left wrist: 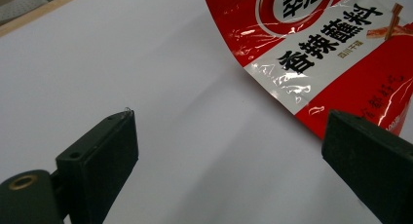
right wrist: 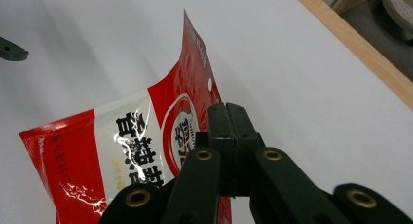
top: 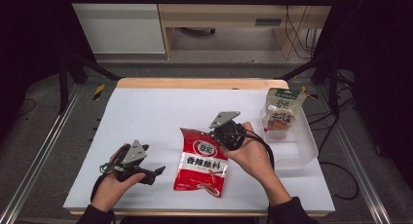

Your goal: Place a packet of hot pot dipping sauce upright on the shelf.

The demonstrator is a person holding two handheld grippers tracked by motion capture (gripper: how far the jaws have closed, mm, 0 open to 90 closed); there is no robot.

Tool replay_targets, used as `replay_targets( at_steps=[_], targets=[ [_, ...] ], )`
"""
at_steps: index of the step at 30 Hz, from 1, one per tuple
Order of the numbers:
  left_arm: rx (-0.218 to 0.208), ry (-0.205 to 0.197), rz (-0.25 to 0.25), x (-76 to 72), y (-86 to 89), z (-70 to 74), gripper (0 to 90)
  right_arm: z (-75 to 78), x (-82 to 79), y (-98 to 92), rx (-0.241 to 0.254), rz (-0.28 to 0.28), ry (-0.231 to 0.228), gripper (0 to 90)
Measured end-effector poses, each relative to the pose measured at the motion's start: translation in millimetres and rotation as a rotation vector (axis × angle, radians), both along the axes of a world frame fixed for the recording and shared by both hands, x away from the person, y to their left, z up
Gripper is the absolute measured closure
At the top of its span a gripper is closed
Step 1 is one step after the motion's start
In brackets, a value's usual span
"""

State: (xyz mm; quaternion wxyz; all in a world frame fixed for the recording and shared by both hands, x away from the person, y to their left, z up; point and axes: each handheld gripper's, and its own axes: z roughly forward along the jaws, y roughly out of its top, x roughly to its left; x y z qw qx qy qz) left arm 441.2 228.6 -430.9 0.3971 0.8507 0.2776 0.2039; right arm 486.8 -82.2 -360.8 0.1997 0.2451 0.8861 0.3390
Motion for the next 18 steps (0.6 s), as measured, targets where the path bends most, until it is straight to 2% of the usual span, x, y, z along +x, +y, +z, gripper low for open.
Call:
replay_targets(
  at_steps=[11, 14, 18],
  targets=[
    [0.012, -0.027, 0.015, 16.0, -0.3, 29.9, 11.6, 16.1, -6.4, 24.1, -0.022, 0.097, -0.048, 90.0],
    [0.036, -0.033, -0.001, 19.4, -1.5, 37.6, 14.1, 17.1, -7.9, 28.9, -0.029, 0.116, -0.056, 90.0],
    [0.042, -0.035, -0.010, 22.3, -3.6, 42.7, 14.7, 17.1, -9.3, 31.6, -0.029, 0.132, -0.062, 90.0]
  ],
)
